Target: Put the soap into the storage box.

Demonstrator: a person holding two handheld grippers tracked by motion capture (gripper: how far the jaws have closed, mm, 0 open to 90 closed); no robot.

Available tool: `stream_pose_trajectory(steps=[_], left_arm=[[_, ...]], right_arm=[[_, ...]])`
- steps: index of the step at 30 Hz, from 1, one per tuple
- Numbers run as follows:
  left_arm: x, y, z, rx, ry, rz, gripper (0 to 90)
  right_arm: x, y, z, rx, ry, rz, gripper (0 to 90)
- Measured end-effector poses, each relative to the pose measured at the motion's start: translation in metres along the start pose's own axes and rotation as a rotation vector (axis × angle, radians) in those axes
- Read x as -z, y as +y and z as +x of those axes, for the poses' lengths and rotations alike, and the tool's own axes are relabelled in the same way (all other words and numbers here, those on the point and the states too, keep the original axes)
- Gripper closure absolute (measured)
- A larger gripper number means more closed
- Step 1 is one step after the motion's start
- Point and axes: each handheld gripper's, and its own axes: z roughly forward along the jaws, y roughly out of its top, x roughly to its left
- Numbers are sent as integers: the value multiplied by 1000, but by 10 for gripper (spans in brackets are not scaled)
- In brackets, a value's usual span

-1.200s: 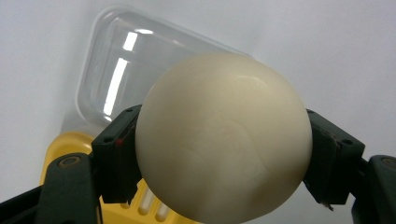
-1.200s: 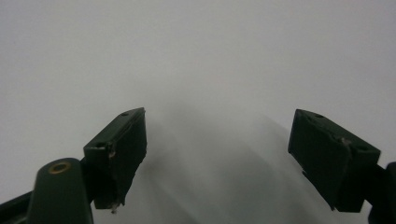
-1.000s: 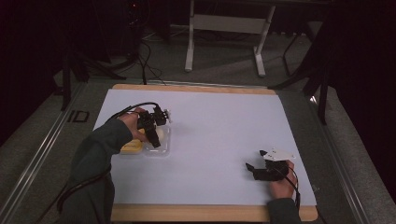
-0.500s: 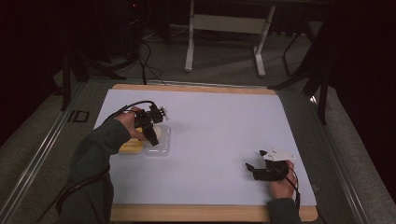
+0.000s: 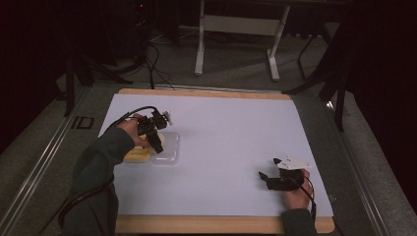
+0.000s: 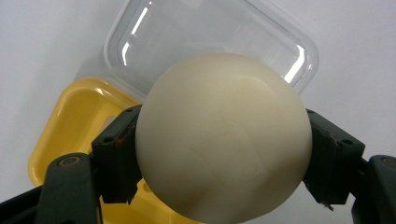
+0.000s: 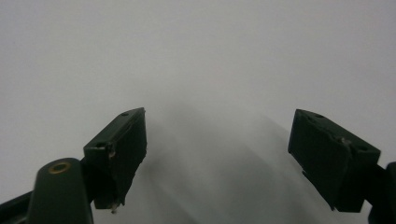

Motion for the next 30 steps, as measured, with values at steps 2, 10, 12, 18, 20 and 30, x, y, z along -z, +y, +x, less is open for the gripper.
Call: stream_pose_trajectory(steps=[2, 10, 12, 18, 20, 30], left_arm=[[-1, 0, 0, 6, 18, 13, 252], [0, -2, 4, 55, 21, 7, 252], [1, -4, 7, 78, 19, 5, 252], [2, -9, 13, 116, 32, 5, 252], [1, -10, 15, 132, 31, 1, 252], [-4, -19, 23, 189, 28, 10, 251]], right_arm=[[0, 0, 0, 0, 0, -1, 190], [0, 0, 0, -1, -1, -1, 190], [0, 0, 0, -1, -1, -1, 190], [0, 0, 0, -1, -2, 0, 190], [0, 0, 0, 0, -2, 0, 191], [0, 0, 0, 0, -3, 0, 190]])
